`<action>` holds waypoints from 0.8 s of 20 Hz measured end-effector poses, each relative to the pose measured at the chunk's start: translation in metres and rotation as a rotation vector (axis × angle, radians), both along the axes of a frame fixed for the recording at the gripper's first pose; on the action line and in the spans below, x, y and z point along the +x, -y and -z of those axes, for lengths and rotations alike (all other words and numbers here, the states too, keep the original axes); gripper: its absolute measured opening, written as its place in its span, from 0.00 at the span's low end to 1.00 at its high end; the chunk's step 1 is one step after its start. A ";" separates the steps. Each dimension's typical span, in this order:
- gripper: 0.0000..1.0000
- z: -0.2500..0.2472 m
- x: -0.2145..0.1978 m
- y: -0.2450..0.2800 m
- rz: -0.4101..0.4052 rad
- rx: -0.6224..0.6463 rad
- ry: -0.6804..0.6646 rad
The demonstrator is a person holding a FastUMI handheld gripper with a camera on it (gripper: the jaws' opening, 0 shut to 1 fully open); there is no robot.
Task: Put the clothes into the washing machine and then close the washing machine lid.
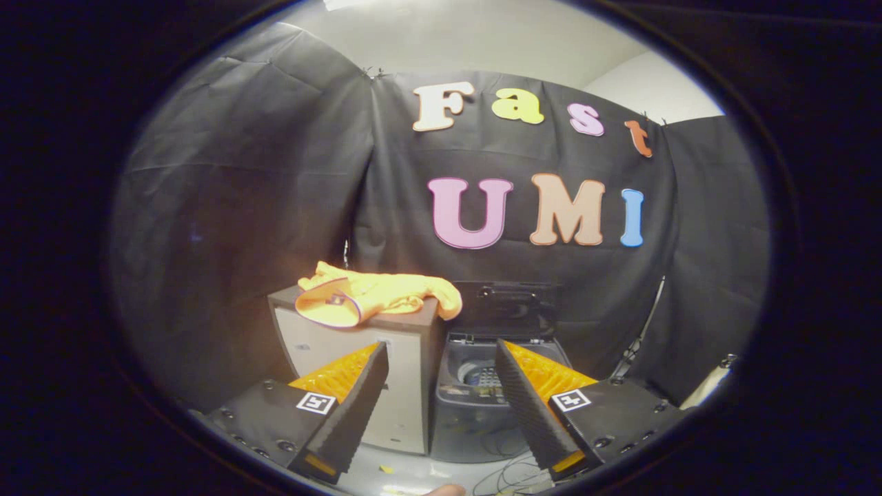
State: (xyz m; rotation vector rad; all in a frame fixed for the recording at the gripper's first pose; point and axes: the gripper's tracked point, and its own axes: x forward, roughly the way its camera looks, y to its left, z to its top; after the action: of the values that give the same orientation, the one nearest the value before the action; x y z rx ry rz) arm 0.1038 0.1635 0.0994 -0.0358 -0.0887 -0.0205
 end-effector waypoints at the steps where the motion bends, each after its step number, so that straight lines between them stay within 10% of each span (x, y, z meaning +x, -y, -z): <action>1: 0.98 -0.005 0.013 -0.012 -0.002 0.017 0.005; 16: 0.98 -0.034 0.255 -0.138 -0.011 0.077 -0.215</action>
State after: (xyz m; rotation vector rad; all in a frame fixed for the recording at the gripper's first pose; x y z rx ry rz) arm 0.3591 0.3019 0.1333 0.0398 0.1270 -0.0085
